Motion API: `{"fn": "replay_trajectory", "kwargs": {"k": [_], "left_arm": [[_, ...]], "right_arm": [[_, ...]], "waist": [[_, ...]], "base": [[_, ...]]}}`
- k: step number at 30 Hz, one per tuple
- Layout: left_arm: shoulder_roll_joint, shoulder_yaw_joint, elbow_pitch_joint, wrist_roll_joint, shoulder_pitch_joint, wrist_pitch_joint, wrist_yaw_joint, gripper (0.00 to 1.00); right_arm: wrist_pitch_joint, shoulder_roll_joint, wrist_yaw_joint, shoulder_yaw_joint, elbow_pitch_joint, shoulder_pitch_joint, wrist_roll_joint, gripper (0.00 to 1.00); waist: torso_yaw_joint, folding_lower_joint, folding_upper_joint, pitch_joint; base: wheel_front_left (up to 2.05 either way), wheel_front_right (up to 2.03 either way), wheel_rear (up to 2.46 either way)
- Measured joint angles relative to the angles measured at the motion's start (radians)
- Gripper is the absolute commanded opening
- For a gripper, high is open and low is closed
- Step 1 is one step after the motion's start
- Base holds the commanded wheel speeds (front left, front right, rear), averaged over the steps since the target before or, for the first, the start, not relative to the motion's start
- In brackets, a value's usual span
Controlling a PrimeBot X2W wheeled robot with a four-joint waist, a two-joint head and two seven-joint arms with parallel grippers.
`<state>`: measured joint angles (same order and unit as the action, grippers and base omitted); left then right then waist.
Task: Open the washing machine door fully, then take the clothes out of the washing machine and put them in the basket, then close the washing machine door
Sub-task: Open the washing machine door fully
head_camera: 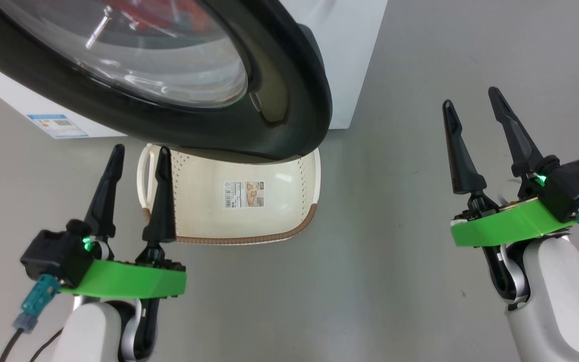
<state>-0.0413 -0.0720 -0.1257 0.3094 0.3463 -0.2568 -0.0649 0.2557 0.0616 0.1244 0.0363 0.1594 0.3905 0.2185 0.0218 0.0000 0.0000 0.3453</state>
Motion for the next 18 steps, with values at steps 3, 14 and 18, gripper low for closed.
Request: {"fn": "replay_trajectory", "kwargs": {"k": [3,14,18], "left_arm": [[0.000,0.000,0.004,0.000,0.000,0.000,0.000,1.00],[0.001,-0.002,0.007,-0.002,0.000,0.000,0.000,1.00],[0.001,-0.002,0.007,-0.002,0.000,0.000,0.000,1.00]], "right_arm": [[0.000,-0.002,0.000,-0.010,-0.003,-0.014,0.001,1.00],[0.000,-0.004,0.000,-0.014,-0.010,-0.020,0.000,1.00],[0.000,-0.004,0.000,-0.013,-0.010,-0.020,0.001,1.00]], "waist": [[-0.001,0.0000,0.0000,0.003],[0.002,0.0000,0.0000,0.012],[0.003,0.0000,0.0000,0.014]], "base": [[0.00,0.00,0.00],[0.00,0.00,0.00],[0.00,0.00,0.00]]}}
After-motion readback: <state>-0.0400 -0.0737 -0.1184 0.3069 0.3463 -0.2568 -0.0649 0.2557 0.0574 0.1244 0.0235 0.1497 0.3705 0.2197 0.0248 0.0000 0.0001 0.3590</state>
